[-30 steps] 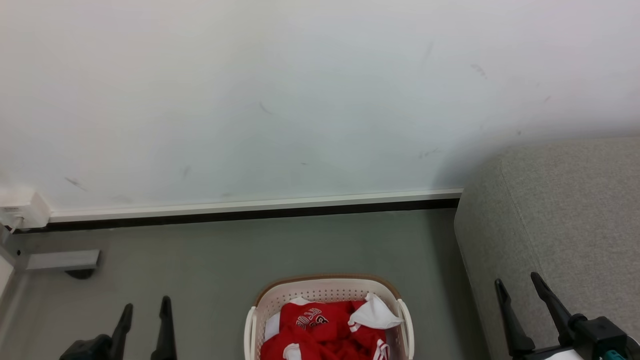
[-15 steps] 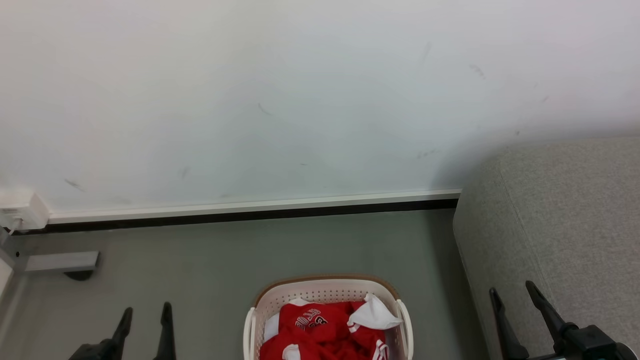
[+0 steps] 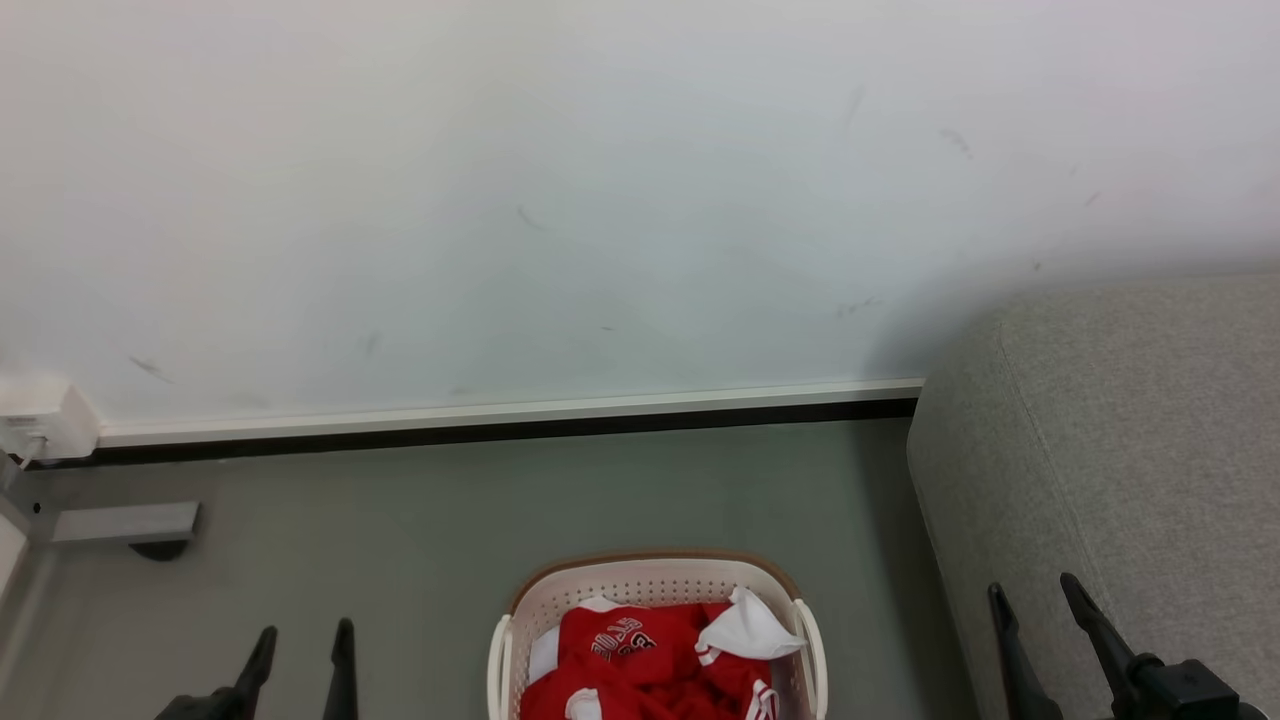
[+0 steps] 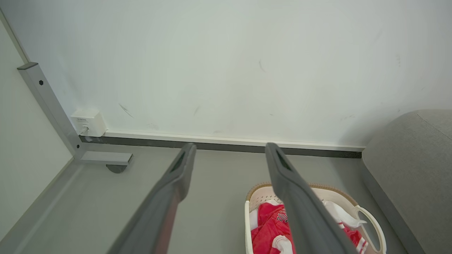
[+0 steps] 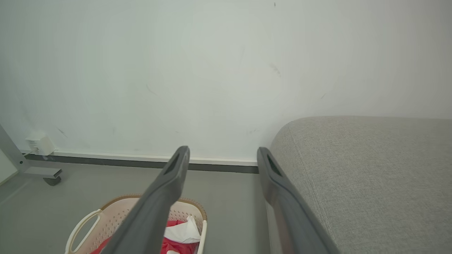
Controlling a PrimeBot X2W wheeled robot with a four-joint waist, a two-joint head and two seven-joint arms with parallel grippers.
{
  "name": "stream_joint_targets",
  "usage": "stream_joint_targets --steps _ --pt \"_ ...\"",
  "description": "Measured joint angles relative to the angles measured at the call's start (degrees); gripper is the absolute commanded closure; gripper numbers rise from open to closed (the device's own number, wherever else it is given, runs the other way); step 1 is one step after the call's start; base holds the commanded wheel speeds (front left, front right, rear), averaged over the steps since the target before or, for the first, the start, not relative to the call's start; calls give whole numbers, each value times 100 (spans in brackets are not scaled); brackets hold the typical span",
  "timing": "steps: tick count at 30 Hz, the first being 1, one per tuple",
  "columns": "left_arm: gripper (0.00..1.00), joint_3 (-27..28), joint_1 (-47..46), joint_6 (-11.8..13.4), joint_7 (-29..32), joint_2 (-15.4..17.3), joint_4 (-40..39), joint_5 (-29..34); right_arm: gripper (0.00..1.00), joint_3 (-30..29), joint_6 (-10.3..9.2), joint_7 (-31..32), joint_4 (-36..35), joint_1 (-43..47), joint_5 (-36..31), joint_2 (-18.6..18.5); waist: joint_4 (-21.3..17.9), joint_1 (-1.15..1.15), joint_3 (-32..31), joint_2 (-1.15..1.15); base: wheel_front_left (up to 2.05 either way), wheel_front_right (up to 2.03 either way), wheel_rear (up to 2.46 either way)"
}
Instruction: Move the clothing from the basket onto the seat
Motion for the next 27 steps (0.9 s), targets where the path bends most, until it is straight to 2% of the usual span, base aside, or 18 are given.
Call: stream_joint_targets --steps 27 --pt "0 91 4 -38 0 -35 7 0 0 -7 0 0 2 20 21 23 -12 0 -1 0 0 0 0"
